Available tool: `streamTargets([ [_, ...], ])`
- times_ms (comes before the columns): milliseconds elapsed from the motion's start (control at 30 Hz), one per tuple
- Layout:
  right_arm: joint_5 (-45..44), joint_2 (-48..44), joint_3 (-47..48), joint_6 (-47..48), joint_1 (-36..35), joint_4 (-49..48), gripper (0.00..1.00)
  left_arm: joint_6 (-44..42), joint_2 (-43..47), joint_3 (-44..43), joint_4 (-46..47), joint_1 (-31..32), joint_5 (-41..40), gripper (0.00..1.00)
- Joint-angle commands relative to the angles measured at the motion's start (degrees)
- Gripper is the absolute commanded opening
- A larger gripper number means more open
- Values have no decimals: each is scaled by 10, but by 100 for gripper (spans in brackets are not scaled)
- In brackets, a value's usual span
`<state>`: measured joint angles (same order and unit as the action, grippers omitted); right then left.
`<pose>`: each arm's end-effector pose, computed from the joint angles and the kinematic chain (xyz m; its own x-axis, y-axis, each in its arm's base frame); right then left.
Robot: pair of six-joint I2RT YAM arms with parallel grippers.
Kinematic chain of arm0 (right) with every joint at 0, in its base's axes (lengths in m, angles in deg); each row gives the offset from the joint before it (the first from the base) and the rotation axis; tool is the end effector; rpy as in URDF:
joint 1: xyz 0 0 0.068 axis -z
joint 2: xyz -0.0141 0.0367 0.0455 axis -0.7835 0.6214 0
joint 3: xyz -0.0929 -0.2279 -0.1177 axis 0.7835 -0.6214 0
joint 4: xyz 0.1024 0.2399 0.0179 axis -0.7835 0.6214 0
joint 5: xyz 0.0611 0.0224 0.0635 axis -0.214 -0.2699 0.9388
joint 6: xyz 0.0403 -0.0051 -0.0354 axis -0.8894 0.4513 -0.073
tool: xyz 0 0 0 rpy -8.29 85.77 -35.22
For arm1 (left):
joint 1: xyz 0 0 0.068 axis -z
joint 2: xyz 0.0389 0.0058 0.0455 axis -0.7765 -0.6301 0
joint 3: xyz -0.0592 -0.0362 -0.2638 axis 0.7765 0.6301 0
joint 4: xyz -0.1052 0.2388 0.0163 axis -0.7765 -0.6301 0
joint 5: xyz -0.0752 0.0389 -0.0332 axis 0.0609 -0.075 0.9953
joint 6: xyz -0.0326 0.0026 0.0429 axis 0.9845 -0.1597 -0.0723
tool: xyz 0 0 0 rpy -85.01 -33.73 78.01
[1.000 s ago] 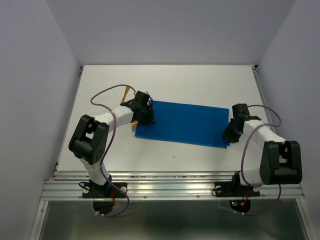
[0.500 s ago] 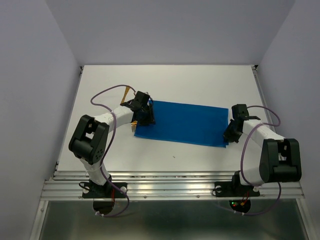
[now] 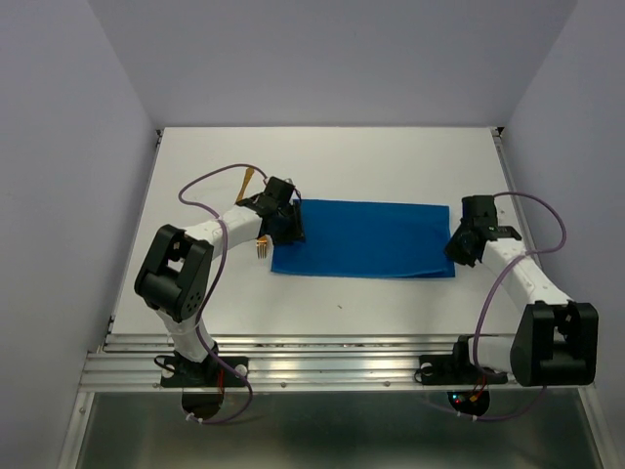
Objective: Fold the napkin into a case and place the utensils inside
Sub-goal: Smooth out the rectangle-folded napkin at the center of the board.
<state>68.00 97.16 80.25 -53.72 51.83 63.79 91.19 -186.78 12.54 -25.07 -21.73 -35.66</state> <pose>0.2322 -0.0071 0.2116 -0.6789 0.5453 -0.4917 0.5523 0.8205 0.1472 0.3149 -0.1804 0.1920 -0.8532 -0.1155 -0.5086 0.1169 0.9080 -0.4023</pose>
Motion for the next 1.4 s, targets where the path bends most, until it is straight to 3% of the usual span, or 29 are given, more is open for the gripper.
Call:
streamTargets([
  [0, -67, 18, 41, 10, -2, -2, 1, -8, 15, -25, -9, 5, 0, 51],
  [133, -94, 46, 40, 9, -2, -7, 1, -10, 11, -28, -10, 7, 0, 51],
  [167, -93, 65, 41, 10, -2, -6, 7, -11, 8, -30, -10, 8, 3, 51],
  [200, -92, 73, 44, 9, -2, -2, 23, -11, 6, -30, -10, 8, 4, 51],
  [267, -92, 80, 42, 12, -2, -1, 36, -12, 1, -33, -10, 11, 7, 51],
  [300, -97, 82, 41, 13, -2, -3, 53, -13, -1, -33, -10, 14, 8, 51],
  [400, -144, 92, 47, 15, -2, 1, 68, -13, -4, -33, -9, 15, 7, 51],
  [467, -154, 115, 54, 14, -2, 8, 68, -14, -6, -35, -10, 18, 9, 51],
  [867, -91, 194, 37, 20, -2, -56, 53, -11, -2, -27, -7, 25, 5, 51],
  [900, -90, 201, 32, 20, -2, -60, 48, -11, -2, -27, -7, 25, 4, 51],
  [933, -91, 205, 25, 16, -2, -61, 35, -11, -2, -29, -7, 25, 3, 51],
  [1067, -61, 202, 19, 2, -2, -57, 1, -5, 7, -23, 0, 25, -4, 51],
  [1367, -91, 112, 20, -52, -2, 25, 1, -2, 10, -22, 2, 25, -7, 51],
])
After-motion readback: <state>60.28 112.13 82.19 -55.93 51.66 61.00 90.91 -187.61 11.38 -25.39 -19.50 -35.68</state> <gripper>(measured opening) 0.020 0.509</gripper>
